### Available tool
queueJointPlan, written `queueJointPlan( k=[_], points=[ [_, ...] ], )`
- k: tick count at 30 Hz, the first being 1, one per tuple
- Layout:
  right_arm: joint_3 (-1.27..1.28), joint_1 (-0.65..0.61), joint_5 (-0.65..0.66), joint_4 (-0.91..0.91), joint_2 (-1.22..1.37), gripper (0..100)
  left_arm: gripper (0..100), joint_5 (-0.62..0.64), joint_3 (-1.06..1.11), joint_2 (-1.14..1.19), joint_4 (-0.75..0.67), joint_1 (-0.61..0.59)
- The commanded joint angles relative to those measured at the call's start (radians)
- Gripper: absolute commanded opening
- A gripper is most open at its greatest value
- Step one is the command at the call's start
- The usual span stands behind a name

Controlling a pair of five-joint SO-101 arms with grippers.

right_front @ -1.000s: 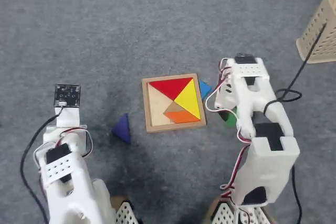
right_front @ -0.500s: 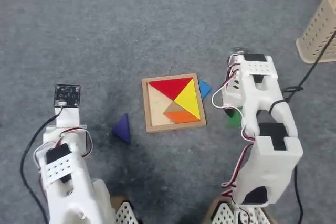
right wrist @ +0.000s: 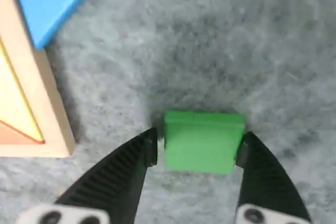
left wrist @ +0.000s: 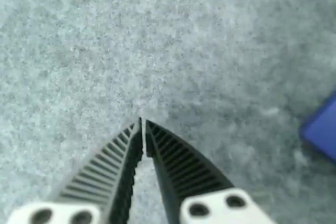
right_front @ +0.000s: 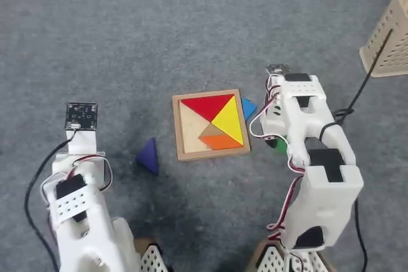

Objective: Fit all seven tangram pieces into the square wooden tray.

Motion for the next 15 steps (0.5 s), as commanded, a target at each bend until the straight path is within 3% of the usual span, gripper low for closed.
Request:
queueJointPlan(
  k=[1, 7, 15],
  points=[
    [0.002, -0.002, 0.017, -0.007, -0.015, 14.0, 1, -0.006, -0.004, -0.029, -0.017, -0.002],
    [-0.014, -0.007, 0.029, -0.031, -0.036, 1.7, 1, -0.006, -0.004, -0.029, -0.017, -0.002],
    [-0.245, -0.162, 0.101, 0.09, -0.222, 0.7, 1, -0.006, -0.004, -0.029, -0.017, -0.002]
  ],
)
